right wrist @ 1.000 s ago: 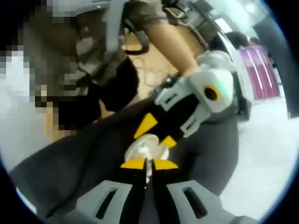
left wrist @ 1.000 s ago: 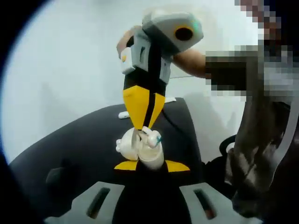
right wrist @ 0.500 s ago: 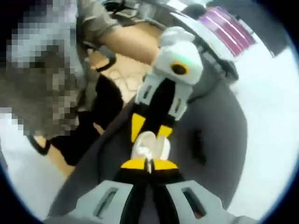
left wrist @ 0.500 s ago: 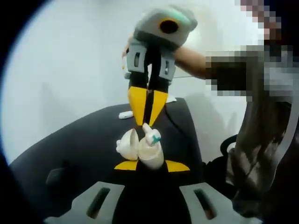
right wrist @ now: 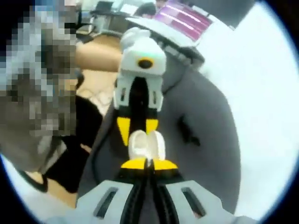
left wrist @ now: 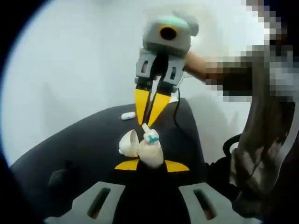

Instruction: Pick up three earphones and place each one into its charging case using tactile feedback, ensure that each earphone is properly inserted and securely positioned inside the case.

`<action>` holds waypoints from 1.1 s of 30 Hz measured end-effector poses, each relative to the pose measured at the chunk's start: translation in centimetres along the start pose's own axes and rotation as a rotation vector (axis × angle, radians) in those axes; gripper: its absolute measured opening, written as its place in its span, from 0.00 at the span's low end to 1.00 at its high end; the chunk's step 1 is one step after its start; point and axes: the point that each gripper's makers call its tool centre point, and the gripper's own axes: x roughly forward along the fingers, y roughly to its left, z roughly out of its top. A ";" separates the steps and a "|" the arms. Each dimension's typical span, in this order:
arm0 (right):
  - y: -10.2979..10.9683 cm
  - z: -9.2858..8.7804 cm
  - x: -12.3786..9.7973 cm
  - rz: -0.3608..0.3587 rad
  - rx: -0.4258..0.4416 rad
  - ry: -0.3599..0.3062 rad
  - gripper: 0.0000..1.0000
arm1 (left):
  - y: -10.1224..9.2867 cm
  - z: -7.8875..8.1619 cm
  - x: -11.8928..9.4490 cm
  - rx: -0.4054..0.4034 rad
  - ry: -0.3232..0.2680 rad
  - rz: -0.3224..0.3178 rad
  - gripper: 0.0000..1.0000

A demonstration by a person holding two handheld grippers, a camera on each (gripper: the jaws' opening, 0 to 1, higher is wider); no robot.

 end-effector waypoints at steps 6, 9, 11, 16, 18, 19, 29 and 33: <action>0.0 0.3 0.6 -0.079 -0.005 -0.044 0.05 | -0.1 -0.4 0.1 0.007 0.018 0.001 0.16; 0.2 0.2 1.1 -0.095 -0.015 -0.042 0.05 | -1.3 0.0 0.0 -0.081 -0.004 -0.078 0.28; 0.1 0.4 1.2 -0.110 -0.024 -0.046 0.05 | -1.6 0.7 0.0 -0.155 -0.036 -0.118 0.37; 0.2 0.9 0.8 -0.160 -0.072 -0.045 0.05 | -0.2 0.4 0.2 -0.160 -0.019 -0.045 0.18; 0.8 1.0 0.8 -0.170 -0.093 -0.040 0.05 | -0.4 0.4 0.3 -0.154 -0.021 -0.051 0.18; 0.9 1.1 0.7 -0.181 -0.098 -0.048 0.05 | -0.4 0.4 0.3 -0.149 -0.019 -0.053 0.18; 0.0 0.1 -1.6 -0.435 -0.006 -0.127 0.05 | -0.3 0.2 0.2 -0.165 0.001 -0.054 0.17; 0.0 0.2 -1.3 -0.429 -0.061 -0.068 0.05 | -0.2 0.2 0.1 -0.157 -0.005 -0.038 0.17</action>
